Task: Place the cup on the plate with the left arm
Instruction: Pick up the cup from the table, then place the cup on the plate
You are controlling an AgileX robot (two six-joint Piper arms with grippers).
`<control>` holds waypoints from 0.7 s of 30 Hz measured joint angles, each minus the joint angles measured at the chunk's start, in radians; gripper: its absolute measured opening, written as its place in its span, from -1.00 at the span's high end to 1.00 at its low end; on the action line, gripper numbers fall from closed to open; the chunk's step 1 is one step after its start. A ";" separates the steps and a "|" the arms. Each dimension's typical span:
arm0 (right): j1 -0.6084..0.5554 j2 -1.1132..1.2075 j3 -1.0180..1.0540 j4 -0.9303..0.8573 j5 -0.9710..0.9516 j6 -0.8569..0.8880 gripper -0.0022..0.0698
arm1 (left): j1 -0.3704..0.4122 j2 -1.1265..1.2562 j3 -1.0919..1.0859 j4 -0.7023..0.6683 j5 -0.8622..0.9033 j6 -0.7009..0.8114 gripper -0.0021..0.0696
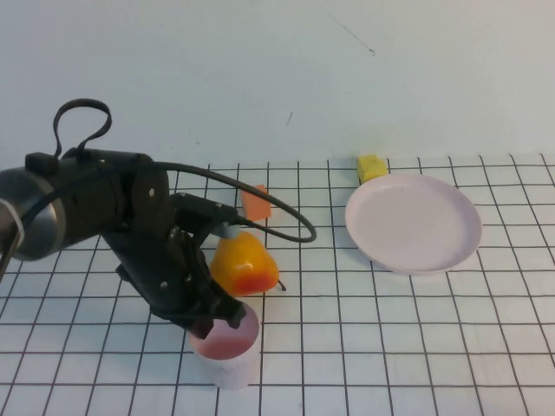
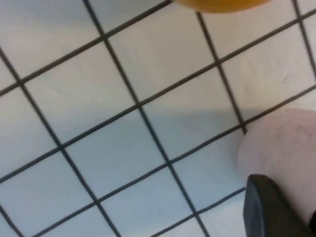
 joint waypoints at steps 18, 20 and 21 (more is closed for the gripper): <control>0.000 0.000 0.000 0.000 0.000 0.000 0.95 | -0.261 0.309 -0.757 -0.007 0.056 -0.031 0.92; 0.000 0.000 0.000 0.000 0.000 0.000 0.95 | -0.263 0.404 -0.887 0.010 0.059 -0.052 0.92; 0.000 0.000 0.000 0.000 0.000 0.000 0.95 | -0.263 0.450 -0.938 0.022 0.062 -0.061 0.92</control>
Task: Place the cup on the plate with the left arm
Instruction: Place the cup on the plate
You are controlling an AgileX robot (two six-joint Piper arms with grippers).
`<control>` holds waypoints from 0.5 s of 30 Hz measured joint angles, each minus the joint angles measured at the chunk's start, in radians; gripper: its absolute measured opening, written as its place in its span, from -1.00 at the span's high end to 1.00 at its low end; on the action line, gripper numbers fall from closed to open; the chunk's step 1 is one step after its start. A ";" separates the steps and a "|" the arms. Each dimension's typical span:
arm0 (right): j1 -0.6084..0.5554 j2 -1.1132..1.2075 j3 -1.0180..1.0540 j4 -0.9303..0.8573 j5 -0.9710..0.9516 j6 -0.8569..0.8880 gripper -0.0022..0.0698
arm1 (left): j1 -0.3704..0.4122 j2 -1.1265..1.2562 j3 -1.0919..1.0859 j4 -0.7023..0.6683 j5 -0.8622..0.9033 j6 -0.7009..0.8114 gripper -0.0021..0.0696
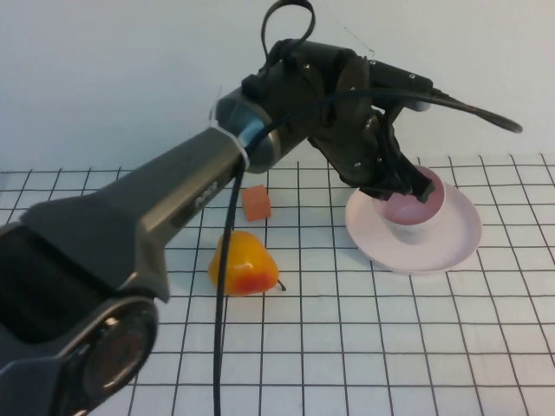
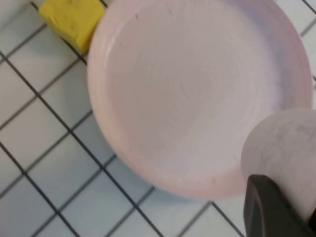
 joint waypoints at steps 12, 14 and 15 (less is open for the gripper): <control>0.000 0.000 0.000 0.000 0.000 0.000 0.95 | 0.000 0.332 -0.442 0.085 0.045 -0.091 0.92; 0.000 0.000 0.000 0.000 0.000 0.000 0.95 | 0.000 0.338 -0.447 0.088 0.040 -0.097 0.92; 0.000 0.000 0.000 0.000 0.000 0.000 0.95 | 0.000 0.338 -0.449 0.090 0.040 -0.097 0.92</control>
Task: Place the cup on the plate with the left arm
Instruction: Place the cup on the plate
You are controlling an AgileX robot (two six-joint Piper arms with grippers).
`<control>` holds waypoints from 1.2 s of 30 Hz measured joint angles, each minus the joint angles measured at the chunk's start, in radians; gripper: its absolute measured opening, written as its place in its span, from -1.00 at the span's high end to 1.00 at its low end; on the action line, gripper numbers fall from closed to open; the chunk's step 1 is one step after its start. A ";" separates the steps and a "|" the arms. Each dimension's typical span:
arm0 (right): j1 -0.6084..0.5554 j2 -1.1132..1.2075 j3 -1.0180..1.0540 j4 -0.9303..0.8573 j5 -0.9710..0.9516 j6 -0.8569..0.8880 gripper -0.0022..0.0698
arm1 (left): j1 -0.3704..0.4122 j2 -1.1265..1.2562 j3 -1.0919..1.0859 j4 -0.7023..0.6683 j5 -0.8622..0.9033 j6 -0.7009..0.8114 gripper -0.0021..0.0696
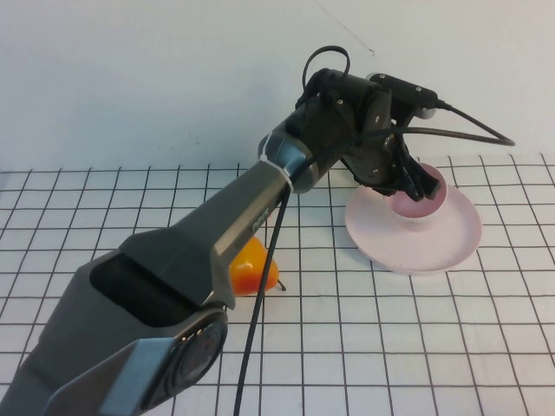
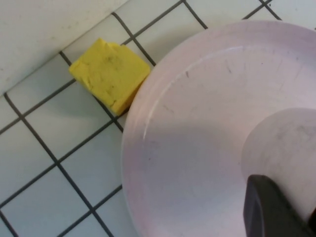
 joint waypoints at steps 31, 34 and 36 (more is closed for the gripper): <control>0.000 0.000 0.000 0.000 0.000 0.000 0.95 | 0.002 0.042 -0.008 0.013 -0.017 -0.002 0.91; 0.000 0.000 0.000 0.000 0.000 0.000 0.95 | 0.002 0.044 -0.009 0.013 -0.021 -0.002 0.80; 0.000 0.000 0.000 0.000 0.000 0.000 0.95 | 0.002 0.047 -0.009 0.013 -0.021 -0.002 0.54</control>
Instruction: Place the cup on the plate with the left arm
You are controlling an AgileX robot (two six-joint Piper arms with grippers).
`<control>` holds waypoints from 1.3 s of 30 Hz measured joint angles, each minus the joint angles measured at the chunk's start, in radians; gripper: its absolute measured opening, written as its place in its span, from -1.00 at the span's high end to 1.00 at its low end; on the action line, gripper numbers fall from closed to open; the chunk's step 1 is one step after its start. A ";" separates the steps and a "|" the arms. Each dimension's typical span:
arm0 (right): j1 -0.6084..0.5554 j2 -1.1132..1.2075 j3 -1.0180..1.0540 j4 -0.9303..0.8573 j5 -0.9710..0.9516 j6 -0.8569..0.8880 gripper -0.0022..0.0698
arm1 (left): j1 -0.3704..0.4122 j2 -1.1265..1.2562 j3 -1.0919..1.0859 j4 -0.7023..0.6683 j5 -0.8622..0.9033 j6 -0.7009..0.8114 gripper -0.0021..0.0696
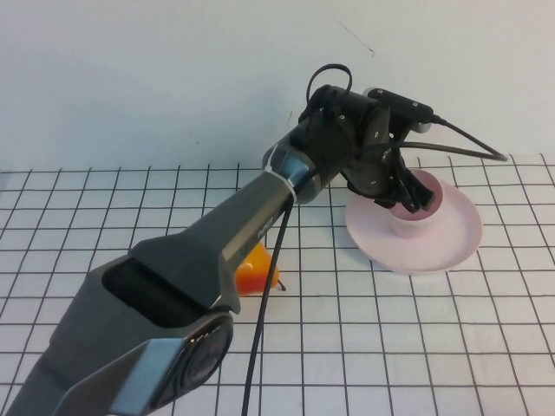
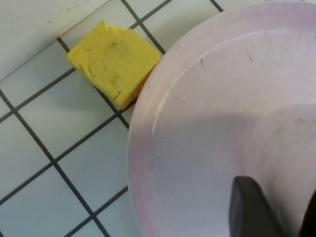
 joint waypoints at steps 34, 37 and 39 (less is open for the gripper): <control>0.000 0.000 0.000 0.000 0.000 0.000 0.95 | 0.001 -0.857 0.108 0.305 0.218 0.015 0.94; 0.000 0.000 0.000 0.000 0.000 0.000 0.95 | 0.001 -0.998 0.258 0.243 0.169 -0.016 0.94; 0.000 0.000 0.000 0.000 0.000 0.000 0.95 | 0.001 -1.090 0.382 0.196 0.119 -0.036 0.94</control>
